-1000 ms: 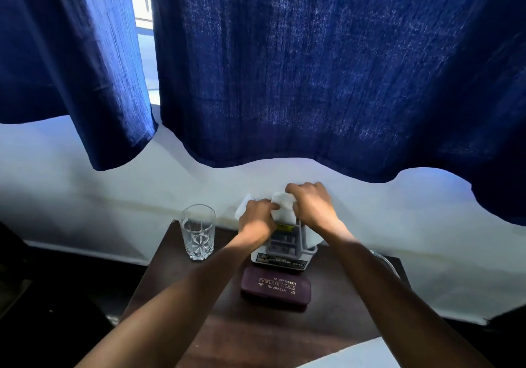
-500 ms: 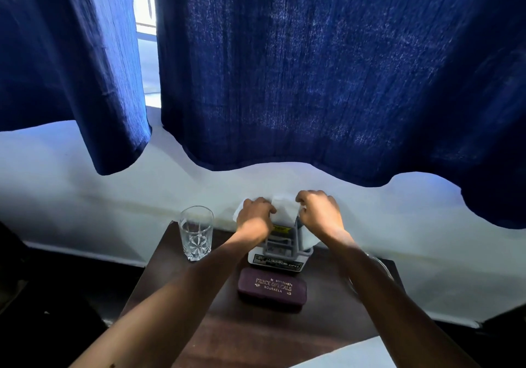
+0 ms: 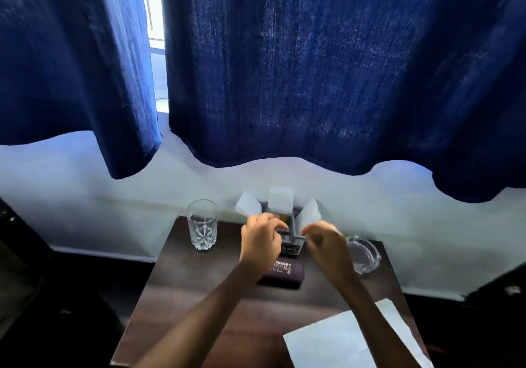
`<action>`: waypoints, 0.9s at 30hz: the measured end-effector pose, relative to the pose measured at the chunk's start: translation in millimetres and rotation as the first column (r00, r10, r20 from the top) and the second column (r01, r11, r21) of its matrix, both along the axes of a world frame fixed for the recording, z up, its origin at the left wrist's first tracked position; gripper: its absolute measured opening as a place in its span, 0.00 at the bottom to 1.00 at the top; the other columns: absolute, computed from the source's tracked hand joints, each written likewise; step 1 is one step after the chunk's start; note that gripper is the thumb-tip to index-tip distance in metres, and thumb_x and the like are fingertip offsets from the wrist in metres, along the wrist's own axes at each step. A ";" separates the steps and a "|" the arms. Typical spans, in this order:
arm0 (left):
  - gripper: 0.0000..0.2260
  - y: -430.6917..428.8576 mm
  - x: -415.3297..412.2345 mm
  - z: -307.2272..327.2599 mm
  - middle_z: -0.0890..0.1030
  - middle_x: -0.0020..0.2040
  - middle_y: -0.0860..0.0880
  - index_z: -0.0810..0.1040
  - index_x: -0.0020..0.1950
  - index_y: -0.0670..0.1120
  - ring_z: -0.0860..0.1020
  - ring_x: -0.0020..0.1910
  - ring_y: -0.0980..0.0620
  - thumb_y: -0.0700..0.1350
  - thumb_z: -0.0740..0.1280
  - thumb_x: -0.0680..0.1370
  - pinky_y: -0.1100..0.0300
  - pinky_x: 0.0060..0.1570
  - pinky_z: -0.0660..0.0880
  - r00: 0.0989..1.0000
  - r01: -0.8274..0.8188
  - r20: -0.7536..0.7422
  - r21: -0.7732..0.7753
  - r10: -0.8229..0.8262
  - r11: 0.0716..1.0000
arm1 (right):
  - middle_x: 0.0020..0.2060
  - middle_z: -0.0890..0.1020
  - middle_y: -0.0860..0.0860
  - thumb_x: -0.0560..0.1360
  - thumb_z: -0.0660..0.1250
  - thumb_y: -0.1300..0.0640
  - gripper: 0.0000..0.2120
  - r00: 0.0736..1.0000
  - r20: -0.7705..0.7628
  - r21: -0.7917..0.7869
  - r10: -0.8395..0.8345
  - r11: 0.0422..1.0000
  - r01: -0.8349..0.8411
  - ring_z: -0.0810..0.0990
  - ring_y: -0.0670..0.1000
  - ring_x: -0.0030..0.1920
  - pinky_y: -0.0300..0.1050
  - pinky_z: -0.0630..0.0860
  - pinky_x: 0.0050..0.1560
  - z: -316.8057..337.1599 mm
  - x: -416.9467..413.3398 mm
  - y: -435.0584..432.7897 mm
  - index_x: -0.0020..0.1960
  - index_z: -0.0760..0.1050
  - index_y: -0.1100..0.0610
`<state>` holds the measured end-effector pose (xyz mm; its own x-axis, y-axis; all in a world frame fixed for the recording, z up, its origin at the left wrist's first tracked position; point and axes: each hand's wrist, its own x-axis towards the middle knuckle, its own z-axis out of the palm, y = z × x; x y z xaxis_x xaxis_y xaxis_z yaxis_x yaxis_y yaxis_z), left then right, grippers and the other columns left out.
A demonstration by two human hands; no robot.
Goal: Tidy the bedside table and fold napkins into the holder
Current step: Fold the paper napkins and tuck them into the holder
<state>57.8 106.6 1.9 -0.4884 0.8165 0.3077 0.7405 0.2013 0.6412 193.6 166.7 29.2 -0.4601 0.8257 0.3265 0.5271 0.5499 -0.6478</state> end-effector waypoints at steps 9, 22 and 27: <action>0.18 -89.7 54.1 -18.0 0.85 0.47 0.48 0.84 0.44 0.44 0.80 0.48 0.53 0.39 0.55 0.66 0.66 0.54 0.70 0.935 0.191 0.319 -0.074 -0.158 0.979 | 0.33 0.80 0.34 0.67 0.69 0.70 0.21 0.966 -0.097 -0.305 -0.239 0.931 0.200 0.79 0.40 0.39 0.27 0.70 0.37 -64.3 90.4 -116.7 0.32 0.73 0.43; 0.19 -171.5 131.7 -37.3 0.82 0.35 0.54 0.77 0.33 0.51 0.80 0.30 0.62 0.29 0.57 0.73 0.67 0.38 0.76 0.776 0.063 0.629 -0.022 -0.035 0.998 | 0.50 0.77 0.50 0.76 0.58 0.58 0.08 0.882 0.468 -0.122 -0.063 0.983 0.135 0.74 0.49 0.53 0.41 0.70 0.47 -81.9 133.8 -180.4 0.51 0.75 0.57; 0.17 -174.1 123.7 -38.7 0.82 0.37 0.51 0.75 0.35 0.51 0.80 0.31 0.58 0.31 0.59 0.74 0.67 0.38 0.77 0.773 0.054 0.634 -0.097 0.020 0.994 | 0.30 0.77 0.46 0.51 0.79 0.56 0.14 0.796 0.600 0.071 -0.083 0.996 0.050 0.79 0.46 0.32 0.35 0.72 0.24 -95.0 134.8 -185.0 0.29 0.74 0.51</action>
<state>181.5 -67.5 -36.9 -0.5284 0.8352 -0.1526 0.1782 0.2848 0.9419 328.3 -18.3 -65.8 -0.5218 0.8520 0.0429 0.8379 0.5213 -0.1615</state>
